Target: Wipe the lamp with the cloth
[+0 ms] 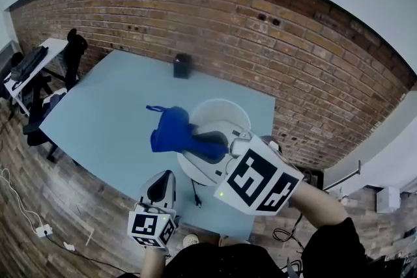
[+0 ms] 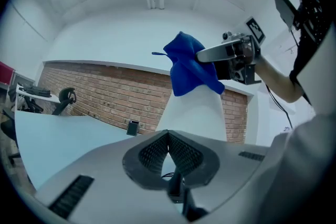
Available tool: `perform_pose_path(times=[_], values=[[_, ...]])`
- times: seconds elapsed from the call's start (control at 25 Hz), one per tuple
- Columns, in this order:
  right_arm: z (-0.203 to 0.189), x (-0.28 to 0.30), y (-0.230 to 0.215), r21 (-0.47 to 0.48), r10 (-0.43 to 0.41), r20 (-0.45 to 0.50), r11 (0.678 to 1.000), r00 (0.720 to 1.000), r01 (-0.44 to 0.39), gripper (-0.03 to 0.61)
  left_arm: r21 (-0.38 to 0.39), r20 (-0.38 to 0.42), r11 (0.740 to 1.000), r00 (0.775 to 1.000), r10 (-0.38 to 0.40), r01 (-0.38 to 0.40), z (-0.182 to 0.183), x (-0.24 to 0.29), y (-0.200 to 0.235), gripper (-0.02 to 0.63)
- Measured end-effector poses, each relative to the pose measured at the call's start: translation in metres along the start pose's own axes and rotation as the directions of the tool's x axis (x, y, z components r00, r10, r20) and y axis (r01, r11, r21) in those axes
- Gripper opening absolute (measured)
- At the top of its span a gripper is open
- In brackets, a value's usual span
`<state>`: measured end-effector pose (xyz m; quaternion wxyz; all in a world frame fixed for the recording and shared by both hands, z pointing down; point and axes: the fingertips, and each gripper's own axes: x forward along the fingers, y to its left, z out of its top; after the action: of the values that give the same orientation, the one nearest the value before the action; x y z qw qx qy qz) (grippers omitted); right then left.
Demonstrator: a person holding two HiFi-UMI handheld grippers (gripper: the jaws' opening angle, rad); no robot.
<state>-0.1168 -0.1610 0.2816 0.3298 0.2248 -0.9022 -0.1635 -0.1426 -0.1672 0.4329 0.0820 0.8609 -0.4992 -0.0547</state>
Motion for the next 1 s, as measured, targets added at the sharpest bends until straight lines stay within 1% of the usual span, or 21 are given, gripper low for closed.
perform_pose_path(times=[0.08, 0.12, 0.24, 0.36, 0.44, 0.56, 0.6, 0.72, 0.76, 0.84, 0.92, 1.0], values=[[-0.004, 0.004, 0.002, -0.059, -0.082, -0.029, 0.995, 0.996, 0.080, 0.066, -0.016, 0.017, 1.000, 1.000, 0.003, -0.003, -0.001, 0.000, -0.001, 0.008], [-0.006, 0.007, 0.002, -0.060, -0.120, -0.038, 0.991, 0.992, 0.118, 0.066, -0.021, 0.023, 1.000, 1.000, 0.005, -0.005, -0.001, -0.001, -0.001, 0.009], [-0.017, 0.015, 0.004, -0.010, -0.222, -0.066, 0.975, 0.973, 0.222, 0.067, -0.028, 0.030, 0.999, 0.999, 0.015, -0.015, -0.004, -0.004, -0.001, 0.008], [-0.031, 0.025, 0.014, -0.005, -0.322, -0.111, 0.946, 0.940, 0.323, 0.067, -0.025, 0.030, 0.999, 0.999, 0.023, -0.022, -0.006, -0.009, 0.003, 0.008], [-0.042, 0.034, 0.024, 0.002, -0.358, -0.132, 0.932, 0.924, 0.362, 0.066, -0.024, 0.027, 0.999, 0.999, 0.036, -0.035, -0.007, -0.011, 0.008, 0.008], [-0.057, 0.045, 0.033, 0.067, -0.382, -0.133, 0.917, 0.914, 0.393, 0.066, -0.020, 0.022, 0.999, 0.999, 0.048, -0.047, -0.009, -0.014, 0.014, 0.008], [-0.062, 0.047, 0.034, 0.078, -0.400, -0.131, 0.908, 0.907, 0.412, 0.066, -0.018, 0.019, 0.998, 0.998, 0.052, -0.052, -0.011, -0.015, 0.016, 0.008], [-0.073, 0.053, 0.039, 0.049, -0.471, -0.124, 0.876, 0.873, 0.479, 0.066, -0.019, 0.005, 0.997, 0.997, 0.076, -0.076, -0.017, -0.020, 0.025, 0.008], [-0.078, 0.055, 0.043, 0.052, -0.482, -0.123, 0.870, 0.868, 0.490, 0.066, -0.020, 0.001, 0.996, 0.996, 0.084, -0.084, -0.020, -0.022, 0.028, 0.008], [-0.090, 0.064, 0.055, 0.095, -0.468, -0.138, 0.871, 0.873, 0.482, 0.066, -0.020, -0.011, 0.995, 0.995, 0.097, -0.097, -0.024, -0.026, 0.033, 0.008], [-0.108, 0.077, 0.072, 0.138, -0.425, -0.171, 0.883, 0.889, 0.449, 0.066, -0.021, -0.021, 0.994, 0.994, 0.109, -0.109, -0.027, -0.030, 0.038, 0.008], [-0.128, 0.093, 0.092, 0.168, -0.363, -0.208, 0.902, 0.908, 0.398, 0.066, -0.024, -0.028, 0.993, 0.993, 0.118, -0.119, -0.030, -0.032, 0.044, 0.008]])
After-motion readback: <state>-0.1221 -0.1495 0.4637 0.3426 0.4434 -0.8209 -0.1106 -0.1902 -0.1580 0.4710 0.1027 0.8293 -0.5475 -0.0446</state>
